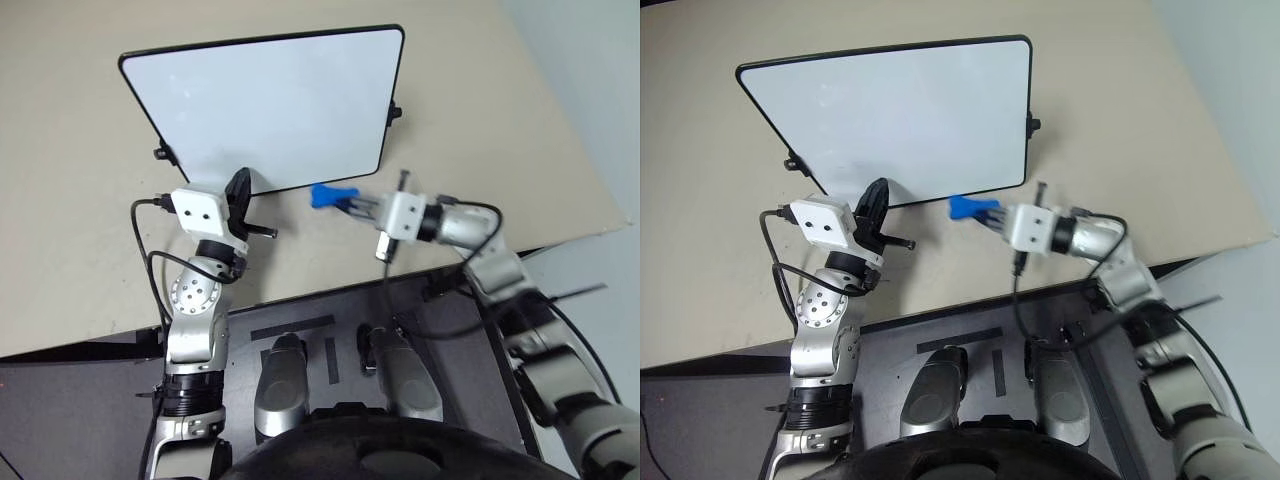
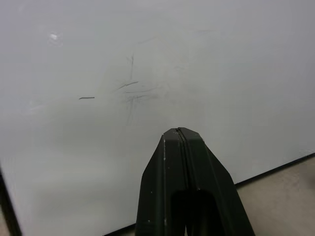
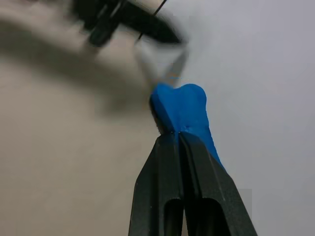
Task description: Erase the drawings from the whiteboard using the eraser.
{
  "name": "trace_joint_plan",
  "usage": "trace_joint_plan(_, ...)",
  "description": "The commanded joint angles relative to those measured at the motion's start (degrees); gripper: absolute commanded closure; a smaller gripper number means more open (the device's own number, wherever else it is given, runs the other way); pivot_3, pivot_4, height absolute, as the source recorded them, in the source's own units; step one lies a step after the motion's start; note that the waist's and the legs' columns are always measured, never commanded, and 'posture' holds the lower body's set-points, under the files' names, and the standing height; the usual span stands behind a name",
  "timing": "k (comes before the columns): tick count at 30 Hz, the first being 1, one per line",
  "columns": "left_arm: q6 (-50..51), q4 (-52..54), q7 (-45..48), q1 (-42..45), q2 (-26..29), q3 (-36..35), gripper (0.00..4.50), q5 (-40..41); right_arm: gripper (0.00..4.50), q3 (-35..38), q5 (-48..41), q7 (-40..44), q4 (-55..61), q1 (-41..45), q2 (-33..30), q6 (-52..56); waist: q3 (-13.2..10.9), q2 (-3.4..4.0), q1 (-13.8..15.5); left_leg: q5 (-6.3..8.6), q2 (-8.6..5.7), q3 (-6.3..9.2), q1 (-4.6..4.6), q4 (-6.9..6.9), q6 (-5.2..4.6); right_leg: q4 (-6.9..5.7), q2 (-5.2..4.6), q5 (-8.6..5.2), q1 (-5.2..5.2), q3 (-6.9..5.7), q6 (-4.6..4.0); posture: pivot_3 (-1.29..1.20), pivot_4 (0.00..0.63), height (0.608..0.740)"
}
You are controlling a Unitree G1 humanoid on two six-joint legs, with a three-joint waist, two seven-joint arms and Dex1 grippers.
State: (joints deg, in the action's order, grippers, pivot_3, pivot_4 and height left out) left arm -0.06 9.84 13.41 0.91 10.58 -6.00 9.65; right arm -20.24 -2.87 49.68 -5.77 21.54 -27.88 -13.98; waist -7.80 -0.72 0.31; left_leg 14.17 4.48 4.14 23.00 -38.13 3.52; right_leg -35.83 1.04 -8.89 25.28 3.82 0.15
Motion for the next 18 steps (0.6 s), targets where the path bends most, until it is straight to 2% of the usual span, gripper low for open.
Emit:
trace_joint_plan(1, -0.2, 1.4, 0.7, 0.8, 0.3, 0.5, 4.50, 0.2, 4.48, 0.9, -3.1, 4.3, 5.6, -2.7, -2.7, 5.6, 0.0, 0.00, 0.0, -0.01, -0.04, -0.02, -0.02, 0.00, -0.01, 0.00, 0.00, -0.01, -0.04, 0.02, 0.01, 0.00, 0.150, 0.740)
trace_joint_plan(2, -0.1, 1.3, 0.7, 1.0, 0.3, 0.6, 4.50, 0.2, 4.48, 1.0, -2.7, 4.2, 5.4, -3.1, -2.9, 6.0, 0.0, -0.03, -0.2, -0.01, -0.29, -0.05, -0.11, 0.00, -0.02, 0.00, 0.01, -0.03, -0.12, 0.03, 0.05, 0.00, 0.150, 0.740)
trace_joint_plan(3, 0.0, 1.2, 0.8, 1.2, 0.4, 0.5, 4.50, 0.2, 4.01, 1.2, -2.3, 3.8, 5.3, -3.1, -2.7, 6.2, 0.0, -0.04, -0.3, -0.02, -0.46, -0.01, -0.18, -0.01, -0.03, 0.00, 0.01, -0.29, -0.17, 0.05, 0.47, 0.00, 0.150, 0.740)
trace_joint_plan(4, 0.1, 1.2, 0.9, 1.3, 0.5, 0.3, 4.50, 0.3, 3.82, 1.7, -2.2, 3.2, 5.3, -3.0, -2.3, 6.4, 0.0, -0.04, -0.4, -0.03, -0.47, 0.01, -0.22, -0.01, -0.04, 0.00, 0.02, -0.36, -0.17, 0.06, 0.59, 0.00, 0.150, 0.740)
trace_joint_plan(7, 0.4, 1.2, 1.4, 1.5, 1.3, -0.6, 4.50, 0.7, 2.92, 2.6, -3.0, 1.8, 6.4, -2.6, -0.6, 8.2, 0.0, -0.03, -0.5, -0.08, -0.52, 0.09, -0.42, 0.01, -0.10, -0.03, 0.04, -0.36, -0.30, 0.09, 0.61, 0.00, 0.150, 0.740)
trace_joint_plan(14, 1.6, 2.7, 1.5, 1.2, 1.8, 0.0, 4.50, 0.4, 0.48, 7.6, -6.2, -0.6, 10.7, -4.6, 0.9, 10.9, 0.0, -0.03, -0.3, -0.05, -0.60, 0.14, -0.55, 0.06, -0.09, -0.02, 0.00, -0.43, -0.45, 0.17, 0.72, 0.00, 0.150, 0.740)
trace_joint_plan(18, 2.7, 3.3, 2.3, 1.1, 2.8, -0.7, 4.50, 1.1, 0.48, 9.6, -6.8, -3.1, 12.2, -6.0, 2.1, 12.3, 0.0, -0.03, -0.1, 0.01, -0.64, 0.15, -0.53, 0.09, -0.08, -0.02, -0.02, -0.39, -0.44, 0.32, 0.64, 0.00, 0.150, 0.740)
